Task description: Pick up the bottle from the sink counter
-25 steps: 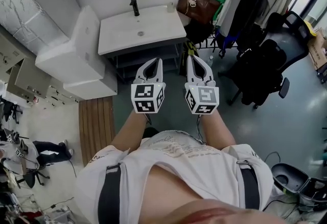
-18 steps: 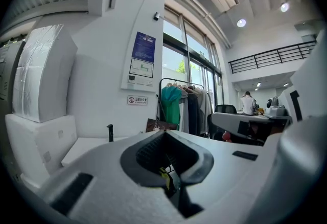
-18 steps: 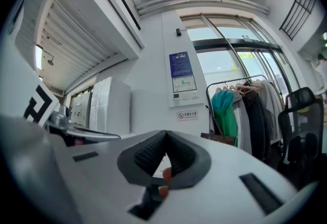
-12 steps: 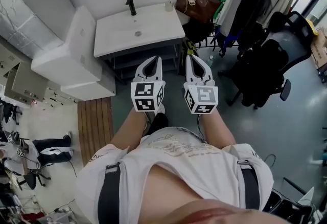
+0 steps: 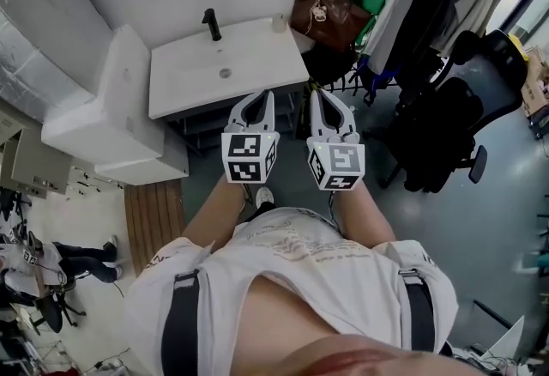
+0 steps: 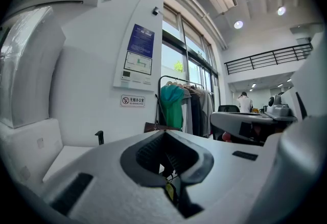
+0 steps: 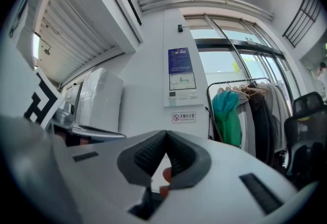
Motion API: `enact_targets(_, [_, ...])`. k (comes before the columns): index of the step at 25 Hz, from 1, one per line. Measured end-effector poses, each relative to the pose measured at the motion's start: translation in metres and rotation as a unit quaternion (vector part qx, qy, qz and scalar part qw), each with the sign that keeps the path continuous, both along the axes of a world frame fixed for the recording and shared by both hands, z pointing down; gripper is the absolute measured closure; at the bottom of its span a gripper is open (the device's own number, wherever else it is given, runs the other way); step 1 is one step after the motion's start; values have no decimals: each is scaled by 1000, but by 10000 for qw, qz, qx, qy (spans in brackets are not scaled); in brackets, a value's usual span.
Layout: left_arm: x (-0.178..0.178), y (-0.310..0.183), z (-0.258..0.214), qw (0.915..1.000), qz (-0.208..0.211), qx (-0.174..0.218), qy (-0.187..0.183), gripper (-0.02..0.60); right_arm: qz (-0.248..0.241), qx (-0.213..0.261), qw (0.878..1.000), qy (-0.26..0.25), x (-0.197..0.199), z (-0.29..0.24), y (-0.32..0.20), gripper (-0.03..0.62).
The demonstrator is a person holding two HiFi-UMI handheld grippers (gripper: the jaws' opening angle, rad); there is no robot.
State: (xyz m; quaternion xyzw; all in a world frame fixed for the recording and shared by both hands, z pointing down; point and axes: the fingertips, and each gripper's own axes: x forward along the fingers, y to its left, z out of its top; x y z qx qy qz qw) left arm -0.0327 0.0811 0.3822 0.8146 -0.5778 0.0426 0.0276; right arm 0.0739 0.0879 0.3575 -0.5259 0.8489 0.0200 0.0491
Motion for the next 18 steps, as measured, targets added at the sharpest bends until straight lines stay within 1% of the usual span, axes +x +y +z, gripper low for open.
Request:
enact_targets(11, [-39, -89, -7, 10000, 92, 19, -28, 561, 126, 21, 9999, -40, -38, -7, -86, 572])
enact_targets(18, [-65, -132, -5, 9998, 174, -31, -14, 560, 189, -17, 9998, -13, -66, -6, -129, 572])
